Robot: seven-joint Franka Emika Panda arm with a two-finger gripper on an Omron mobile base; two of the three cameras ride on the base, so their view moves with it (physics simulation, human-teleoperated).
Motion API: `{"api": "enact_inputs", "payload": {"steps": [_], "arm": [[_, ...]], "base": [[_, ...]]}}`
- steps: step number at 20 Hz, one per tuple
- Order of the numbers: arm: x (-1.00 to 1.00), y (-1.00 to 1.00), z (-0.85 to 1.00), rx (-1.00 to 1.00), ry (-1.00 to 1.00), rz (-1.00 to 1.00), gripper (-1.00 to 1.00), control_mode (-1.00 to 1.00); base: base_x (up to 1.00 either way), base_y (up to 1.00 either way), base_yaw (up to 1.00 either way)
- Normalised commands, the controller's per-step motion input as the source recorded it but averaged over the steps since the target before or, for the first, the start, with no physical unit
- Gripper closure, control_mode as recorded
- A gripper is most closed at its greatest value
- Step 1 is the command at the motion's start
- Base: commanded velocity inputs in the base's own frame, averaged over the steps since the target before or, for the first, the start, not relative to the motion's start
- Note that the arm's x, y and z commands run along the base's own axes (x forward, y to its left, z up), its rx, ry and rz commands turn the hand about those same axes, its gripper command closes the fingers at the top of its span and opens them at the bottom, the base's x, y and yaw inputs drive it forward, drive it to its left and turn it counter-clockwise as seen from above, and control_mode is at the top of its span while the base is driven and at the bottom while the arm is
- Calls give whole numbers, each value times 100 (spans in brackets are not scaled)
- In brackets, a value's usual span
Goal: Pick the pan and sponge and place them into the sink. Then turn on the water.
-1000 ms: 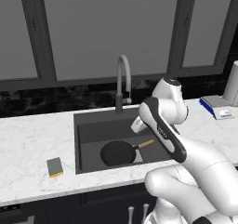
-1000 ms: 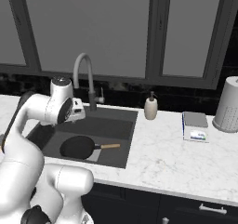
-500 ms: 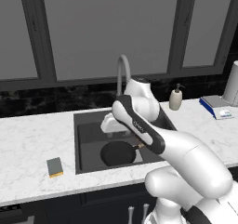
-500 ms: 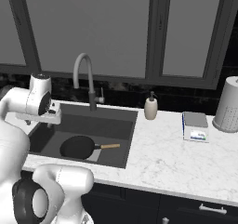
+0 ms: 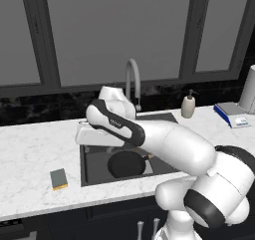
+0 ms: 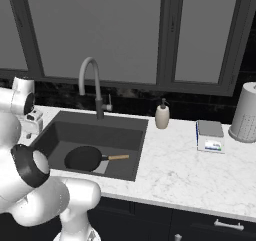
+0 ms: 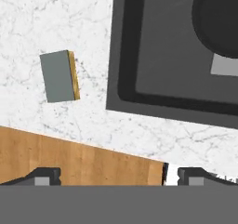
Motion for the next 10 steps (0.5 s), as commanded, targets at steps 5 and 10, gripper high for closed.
{"api": "enact_inputs", "payload": {"steps": [5,10], "arm": [[0,46,-18,-6,8,0,-100,-100],[0,17,-6,-6,1,0,-100,-100]], "base": [[0,0,0],[0,0,0]]}}
